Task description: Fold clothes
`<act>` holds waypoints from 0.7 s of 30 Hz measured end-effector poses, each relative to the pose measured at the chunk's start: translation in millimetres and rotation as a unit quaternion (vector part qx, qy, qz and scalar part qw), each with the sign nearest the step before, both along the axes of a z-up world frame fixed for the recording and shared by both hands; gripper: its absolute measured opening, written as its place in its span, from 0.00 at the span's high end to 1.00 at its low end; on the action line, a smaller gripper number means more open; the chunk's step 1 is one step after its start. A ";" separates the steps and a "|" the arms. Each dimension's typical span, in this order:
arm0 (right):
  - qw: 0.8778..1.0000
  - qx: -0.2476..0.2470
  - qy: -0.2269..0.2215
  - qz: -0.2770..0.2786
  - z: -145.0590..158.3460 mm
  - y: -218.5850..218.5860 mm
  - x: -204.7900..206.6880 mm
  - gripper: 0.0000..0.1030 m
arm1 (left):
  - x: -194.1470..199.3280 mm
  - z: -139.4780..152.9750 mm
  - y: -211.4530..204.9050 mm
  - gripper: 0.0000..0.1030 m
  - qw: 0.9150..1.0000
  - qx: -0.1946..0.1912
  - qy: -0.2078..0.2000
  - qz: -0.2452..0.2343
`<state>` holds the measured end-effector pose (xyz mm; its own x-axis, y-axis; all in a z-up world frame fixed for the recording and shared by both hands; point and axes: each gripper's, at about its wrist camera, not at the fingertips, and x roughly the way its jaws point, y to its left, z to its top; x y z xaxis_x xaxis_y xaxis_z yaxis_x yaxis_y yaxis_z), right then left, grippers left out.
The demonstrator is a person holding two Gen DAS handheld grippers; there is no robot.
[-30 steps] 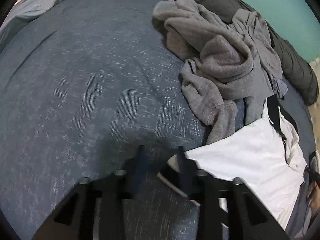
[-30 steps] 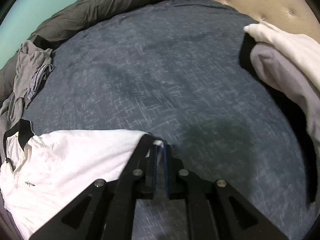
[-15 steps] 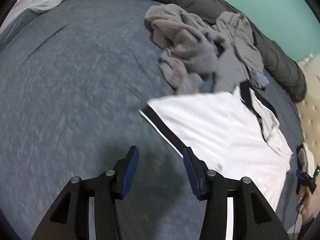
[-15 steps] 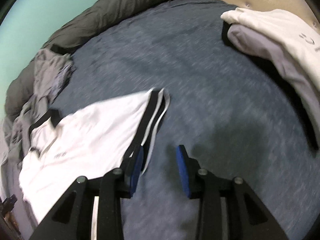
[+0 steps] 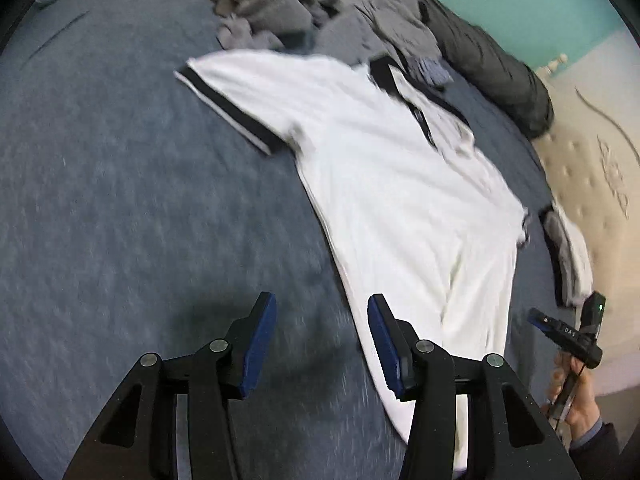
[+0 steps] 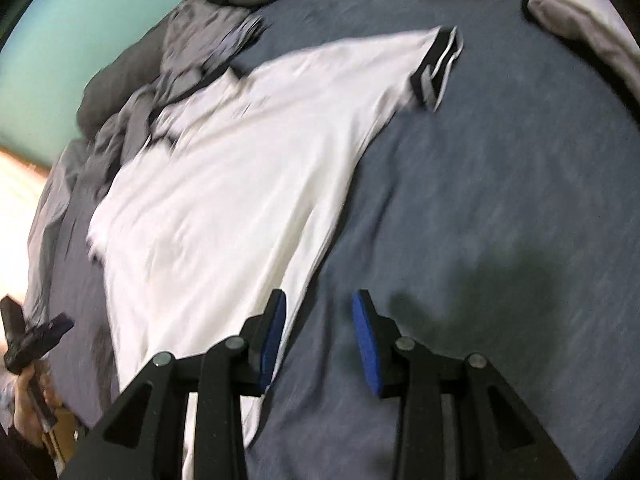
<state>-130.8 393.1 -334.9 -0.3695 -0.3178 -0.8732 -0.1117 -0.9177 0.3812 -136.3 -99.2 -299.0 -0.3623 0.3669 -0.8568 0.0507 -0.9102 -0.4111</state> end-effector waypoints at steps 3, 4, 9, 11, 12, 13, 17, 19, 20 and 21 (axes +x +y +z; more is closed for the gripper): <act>1.000 -0.010 -0.012 0.015 -3.8 -20.9 26.7 0.66 | 22.9 -4.7 16.9 0.50 1.000 -0.005 -0.005 -0.018; 1.000 -0.006 -0.015 0.020 -3.9 -27.3 34.4 0.66 | 30.1 -6.1 22.1 0.50 1.000 -0.004 -0.007 -0.023; 0.998 -0.018 -0.030 0.056 -6.5 -52.9 68.4 0.66 | 61.3 -17.5 57.6 0.50 0.996 -0.021 -0.019 -0.079; 0.996 -0.023 -0.034 0.074 -7.6 -61.8 78.9 0.66 | 71.4 -20.1 66.9 0.50 0.996 -0.009 -0.022 -0.088; 0.996 -0.024 -0.037 0.082 -8.7 -67.0 84.4 0.66 | 76.5 -21.4 71.5 0.50 0.995 -0.003 -0.024 -0.093; 0.995 -0.026 -0.040 0.088 -10.1 -71.9 89.6 0.66 | 81.4 -22.8 76.1 0.50 0.995 0.003 -0.026 -0.098; 0.991 -0.034 -0.058 0.112 -15.2 -87.9 108.0 0.66 | 96.6 -29.6 90.1 0.50 0.993 0.024 -0.036 -0.113; 0.990 -0.035 -0.064 0.123 -15.8 -94.8 117.3 0.66 | 103.0 -33.1 95.6 0.50 0.991 0.034 -0.042 -0.120; 0.989 -0.036 -0.066 0.127 -16.2 -97.6 120.1 0.66 | 106.1 -34.9 98.0 0.50 0.991 0.037 -0.044 -0.122; 0.989 -0.037 -0.068 0.129 -16.7 -100.0 121.3 0.66 | 108.4 -36.7 99.2 0.50 0.991 0.035 -0.045 -0.122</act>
